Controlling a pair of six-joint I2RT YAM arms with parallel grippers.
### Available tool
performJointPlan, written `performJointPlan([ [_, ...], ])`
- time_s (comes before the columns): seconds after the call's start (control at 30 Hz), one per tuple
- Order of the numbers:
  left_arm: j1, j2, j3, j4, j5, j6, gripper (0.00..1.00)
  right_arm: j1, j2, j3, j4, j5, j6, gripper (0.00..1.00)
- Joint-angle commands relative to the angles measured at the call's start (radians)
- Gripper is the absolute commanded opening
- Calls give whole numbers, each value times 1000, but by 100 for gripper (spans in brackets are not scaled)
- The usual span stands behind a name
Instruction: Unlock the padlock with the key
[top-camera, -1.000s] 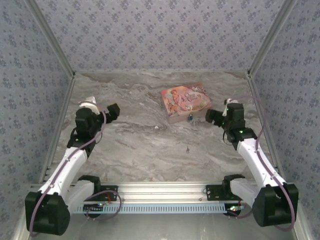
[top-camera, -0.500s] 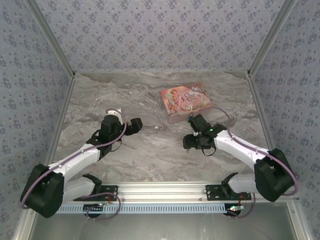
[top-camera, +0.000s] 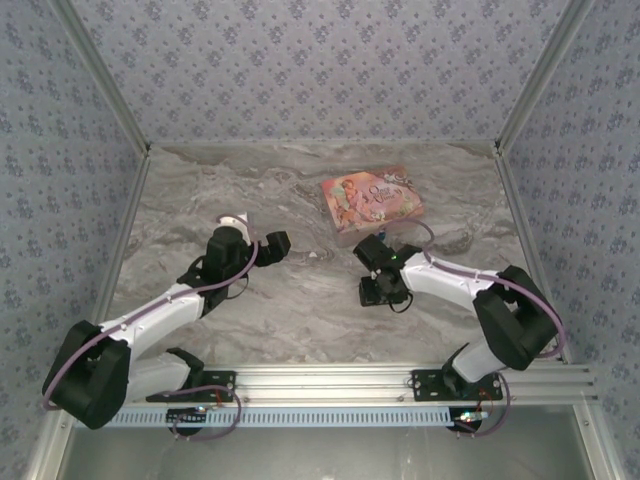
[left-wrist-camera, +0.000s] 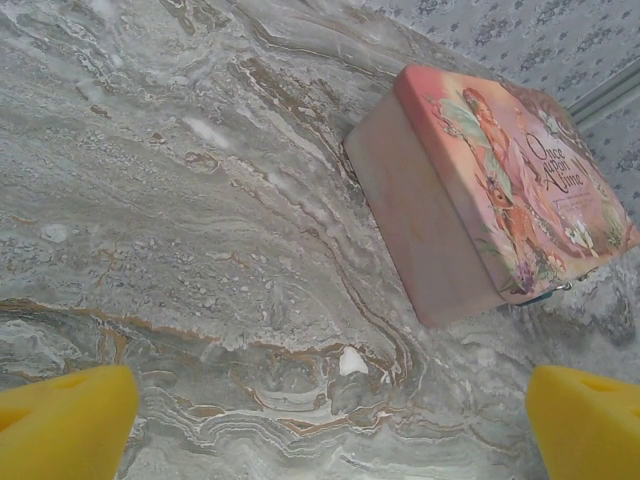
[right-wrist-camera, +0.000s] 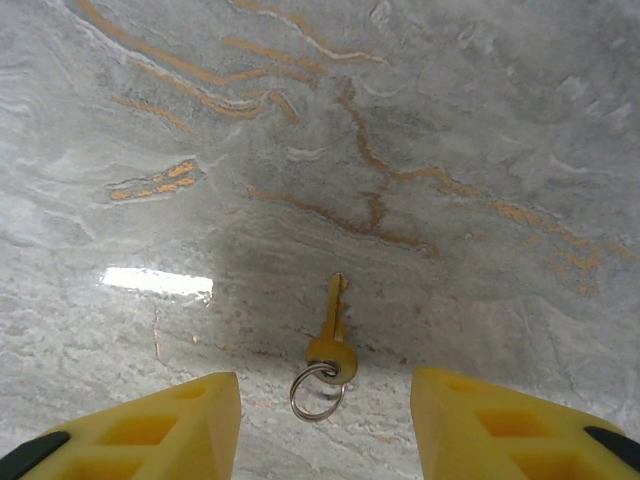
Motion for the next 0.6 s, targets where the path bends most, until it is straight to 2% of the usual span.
performJointPlan([
  [0.0, -6, -5, 31, 7, -16, -6, 99, 17, 36, 36, -37, 39, 23, 48],
  [0.3, -5, -14, 31, -3, -22, -7, 99, 37, 91, 53, -39, 57, 37, 43],
  [0.57, -6, -20, 33, -13, -27, -6, 99, 40, 94, 53, -54, 67, 39, 33],
])
